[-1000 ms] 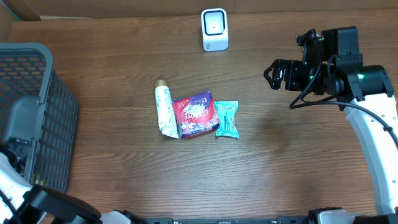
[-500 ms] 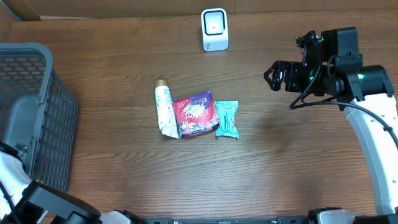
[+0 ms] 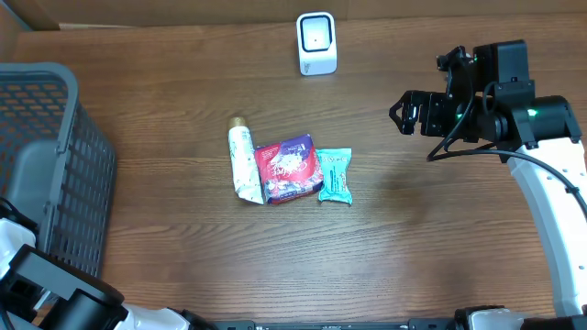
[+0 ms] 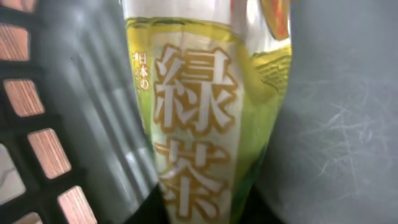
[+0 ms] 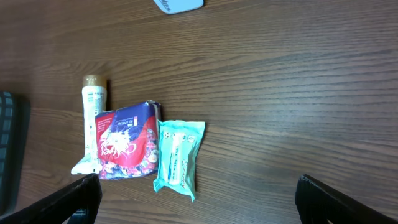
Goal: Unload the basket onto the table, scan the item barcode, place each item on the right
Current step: 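Reach left gripper into basket and grasp the green tea carton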
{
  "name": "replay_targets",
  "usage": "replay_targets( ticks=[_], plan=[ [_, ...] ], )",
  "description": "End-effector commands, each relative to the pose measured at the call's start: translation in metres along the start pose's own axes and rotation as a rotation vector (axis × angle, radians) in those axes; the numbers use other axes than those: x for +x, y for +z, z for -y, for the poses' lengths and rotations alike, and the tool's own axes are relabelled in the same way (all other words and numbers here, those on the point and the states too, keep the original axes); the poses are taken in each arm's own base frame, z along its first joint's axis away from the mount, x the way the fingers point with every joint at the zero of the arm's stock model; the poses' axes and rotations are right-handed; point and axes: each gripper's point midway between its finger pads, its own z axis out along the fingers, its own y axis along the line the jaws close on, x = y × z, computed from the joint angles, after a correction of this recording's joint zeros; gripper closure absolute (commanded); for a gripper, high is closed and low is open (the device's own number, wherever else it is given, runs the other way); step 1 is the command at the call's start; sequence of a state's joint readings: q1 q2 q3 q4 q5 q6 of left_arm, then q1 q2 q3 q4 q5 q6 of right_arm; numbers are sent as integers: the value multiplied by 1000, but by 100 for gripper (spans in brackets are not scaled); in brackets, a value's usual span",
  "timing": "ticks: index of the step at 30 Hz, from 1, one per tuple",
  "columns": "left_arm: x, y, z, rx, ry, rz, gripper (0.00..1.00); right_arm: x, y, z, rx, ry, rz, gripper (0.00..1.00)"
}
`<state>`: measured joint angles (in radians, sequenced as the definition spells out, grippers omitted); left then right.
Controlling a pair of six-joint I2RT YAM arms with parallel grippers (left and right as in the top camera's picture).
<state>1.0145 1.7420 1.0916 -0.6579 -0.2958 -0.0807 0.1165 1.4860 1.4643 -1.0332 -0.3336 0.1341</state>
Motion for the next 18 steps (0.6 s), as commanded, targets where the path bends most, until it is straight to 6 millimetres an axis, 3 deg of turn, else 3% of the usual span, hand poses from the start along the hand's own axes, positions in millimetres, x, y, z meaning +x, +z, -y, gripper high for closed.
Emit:
replay_targets(
  ticks=[1,4,9,13,18],
  plan=[
    [3,7,11,44,-32,-12,96,-10,-8,-2,-1,-11,34,0],
    [-3,1,35,164,-24,-5,96,-11,-8,-2,-2,-13,40,0],
    [-22,-24,53,203,25,30,96,-11,-8,-2,-1,-11,36,0],
    [-51,-72,67,228,70,91,96,-11,-8,-2,-2,-12,37,0],
    [-89,-154,74,228,118,200,96,-11,-8,-2,-2,-11,37,0]
  ],
)
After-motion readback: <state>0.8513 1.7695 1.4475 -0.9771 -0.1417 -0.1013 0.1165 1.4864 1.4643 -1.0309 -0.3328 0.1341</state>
